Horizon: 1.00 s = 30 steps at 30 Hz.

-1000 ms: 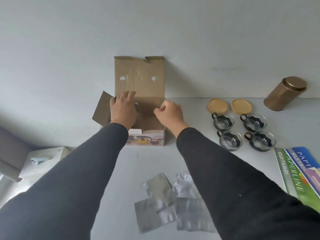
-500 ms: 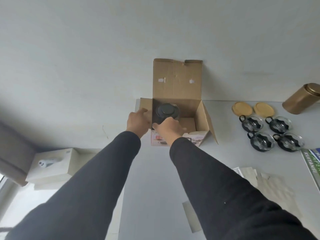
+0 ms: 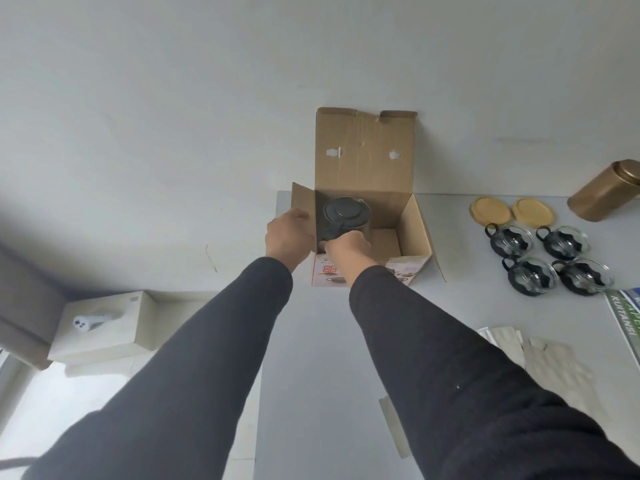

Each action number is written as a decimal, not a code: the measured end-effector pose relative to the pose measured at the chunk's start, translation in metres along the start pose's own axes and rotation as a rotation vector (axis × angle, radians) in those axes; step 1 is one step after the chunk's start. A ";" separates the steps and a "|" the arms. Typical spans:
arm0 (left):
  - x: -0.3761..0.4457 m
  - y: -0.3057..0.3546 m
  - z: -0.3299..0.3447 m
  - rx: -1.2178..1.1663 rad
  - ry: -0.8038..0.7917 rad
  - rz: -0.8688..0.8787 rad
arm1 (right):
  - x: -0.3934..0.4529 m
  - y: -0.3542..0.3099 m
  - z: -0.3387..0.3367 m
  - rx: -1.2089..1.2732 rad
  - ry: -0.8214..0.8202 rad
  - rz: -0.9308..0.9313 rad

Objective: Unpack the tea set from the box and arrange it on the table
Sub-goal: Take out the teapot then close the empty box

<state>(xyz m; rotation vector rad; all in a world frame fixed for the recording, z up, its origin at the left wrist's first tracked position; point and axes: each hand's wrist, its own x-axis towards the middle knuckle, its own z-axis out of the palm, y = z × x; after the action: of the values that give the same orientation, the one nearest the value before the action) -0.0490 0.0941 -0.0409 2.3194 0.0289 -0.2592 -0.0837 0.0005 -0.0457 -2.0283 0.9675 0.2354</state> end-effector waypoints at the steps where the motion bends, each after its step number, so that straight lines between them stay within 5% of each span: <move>1: 0.000 0.001 0.000 0.012 0.004 0.006 | 0.001 0.001 -0.002 0.014 -0.003 -0.001; 15: -0.004 0.005 0.002 0.146 0.037 0.075 | 0.006 -0.007 -0.027 0.376 -0.136 0.114; 30: -0.005 0.014 0.009 0.223 0.072 0.168 | -0.004 -0.019 -0.055 0.742 -0.078 0.224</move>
<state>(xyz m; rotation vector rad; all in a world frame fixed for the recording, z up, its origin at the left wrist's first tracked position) -0.0544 0.0788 -0.0360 2.5340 -0.1663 -0.0978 -0.0827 -0.0333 0.0014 -1.2298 1.0378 0.0544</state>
